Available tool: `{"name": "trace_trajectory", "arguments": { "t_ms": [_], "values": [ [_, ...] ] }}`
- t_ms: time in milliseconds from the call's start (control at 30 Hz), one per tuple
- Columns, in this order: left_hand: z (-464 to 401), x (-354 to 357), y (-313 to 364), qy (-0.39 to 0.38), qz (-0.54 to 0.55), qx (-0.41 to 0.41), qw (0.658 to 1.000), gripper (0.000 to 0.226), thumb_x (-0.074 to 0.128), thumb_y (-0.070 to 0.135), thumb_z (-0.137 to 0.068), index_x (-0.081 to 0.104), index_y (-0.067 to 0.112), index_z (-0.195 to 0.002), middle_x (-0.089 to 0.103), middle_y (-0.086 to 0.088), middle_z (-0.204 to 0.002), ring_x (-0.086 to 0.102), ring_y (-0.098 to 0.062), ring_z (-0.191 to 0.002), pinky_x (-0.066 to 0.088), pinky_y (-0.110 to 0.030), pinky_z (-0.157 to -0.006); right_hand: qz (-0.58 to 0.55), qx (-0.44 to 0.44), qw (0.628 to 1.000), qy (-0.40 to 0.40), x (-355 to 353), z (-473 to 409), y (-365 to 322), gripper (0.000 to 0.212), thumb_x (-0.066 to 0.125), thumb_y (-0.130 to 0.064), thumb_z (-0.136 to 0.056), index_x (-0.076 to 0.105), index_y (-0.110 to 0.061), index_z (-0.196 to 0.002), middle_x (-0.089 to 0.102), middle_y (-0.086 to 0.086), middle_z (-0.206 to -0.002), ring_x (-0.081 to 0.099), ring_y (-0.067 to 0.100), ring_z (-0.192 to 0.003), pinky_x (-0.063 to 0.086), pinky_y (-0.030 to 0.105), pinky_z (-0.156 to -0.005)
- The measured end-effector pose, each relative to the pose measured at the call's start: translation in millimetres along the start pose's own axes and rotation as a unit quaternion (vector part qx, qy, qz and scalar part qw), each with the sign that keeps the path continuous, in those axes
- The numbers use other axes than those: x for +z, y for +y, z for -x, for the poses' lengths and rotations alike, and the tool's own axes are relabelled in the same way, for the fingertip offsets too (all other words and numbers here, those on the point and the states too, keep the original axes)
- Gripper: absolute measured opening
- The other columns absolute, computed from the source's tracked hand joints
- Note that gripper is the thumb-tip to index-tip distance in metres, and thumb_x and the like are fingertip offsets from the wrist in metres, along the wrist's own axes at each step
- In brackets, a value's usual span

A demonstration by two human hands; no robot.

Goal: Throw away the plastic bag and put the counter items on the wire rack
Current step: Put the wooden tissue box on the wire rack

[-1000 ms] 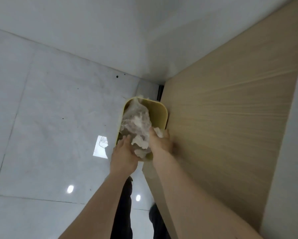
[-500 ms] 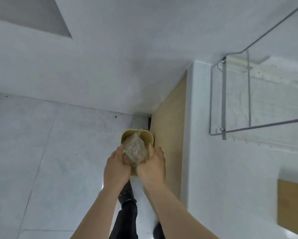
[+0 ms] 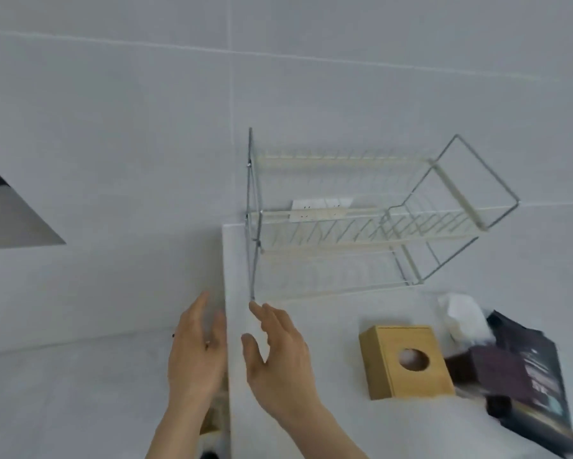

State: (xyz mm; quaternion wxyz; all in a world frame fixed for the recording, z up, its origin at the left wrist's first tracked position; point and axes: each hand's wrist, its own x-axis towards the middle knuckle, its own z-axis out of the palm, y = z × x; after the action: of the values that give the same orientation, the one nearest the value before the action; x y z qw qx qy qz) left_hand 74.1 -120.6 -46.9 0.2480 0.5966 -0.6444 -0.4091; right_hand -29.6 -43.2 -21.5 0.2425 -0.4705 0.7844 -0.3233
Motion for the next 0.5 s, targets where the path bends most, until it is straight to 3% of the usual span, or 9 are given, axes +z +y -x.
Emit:
{"name": "trace_trajectory", "arguments": {
  "t_ms": [133,267,400,500],
  "values": [
    [41,52,63,-0.051,-0.005,0.06,0.997,0.051,0.042,0.047,-0.098,0.039,0.035,-0.147,0.045,0.013,-0.149,0.046,-0.011,-0.136,0.041,-0.04,-0.111,-0.001,0.027,0.996,0.087,-82,17,57,0.04,0.062,-0.031,-0.097,0.057,-0.03,-0.137,0.06,-0.011,-0.129,0.066,0.008,-0.106,0.058,0.031,-0.086],
    [80,112,94,-0.107,-0.013,0.097,0.989,0.041,0.05,0.044,-0.097,0.05,0.036,-0.137,0.054,0.019,-0.136,0.053,-0.002,-0.125,0.044,-0.029,-0.104,0.068,0.081,0.985,0.14,-151,33,120,0.034,0.066,-0.03,-0.094,0.063,-0.027,-0.127,0.062,-0.009,-0.124,0.07,0.014,-0.097,0.052,0.029,-0.072],
    [108,166,106,-0.155,-0.009,0.066,0.986,0.033,0.055,0.04,-0.095,0.049,0.041,-0.127,0.057,0.017,-0.131,0.057,-0.003,-0.119,0.045,-0.024,-0.097,0.131,0.147,0.976,0.099,-195,44,172,0.04,0.058,-0.033,-0.097,0.054,-0.023,-0.136,0.058,-0.001,-0.13,0.067,0.024,-0.104,0.049,0.033,-0.07],
    [122,197,109,-0.174,-0.018,-0.024,0.984,0.057,0.06,0.041,-0.092,0.041,0.026,-0.143,0.051,0.006,-0.142,0.055,-0.012,-0.125,0.044,-0.029,-0.1,0.156,0.188,0.969,0.025,-203,49,198,0.051,0.053,-0.038,-0.097,0.043,-0.017,-0.143,0.054,0.005,-0.131,0.062,0.029,-0.113,0.049,0.034,-0.081]
  ]
}}
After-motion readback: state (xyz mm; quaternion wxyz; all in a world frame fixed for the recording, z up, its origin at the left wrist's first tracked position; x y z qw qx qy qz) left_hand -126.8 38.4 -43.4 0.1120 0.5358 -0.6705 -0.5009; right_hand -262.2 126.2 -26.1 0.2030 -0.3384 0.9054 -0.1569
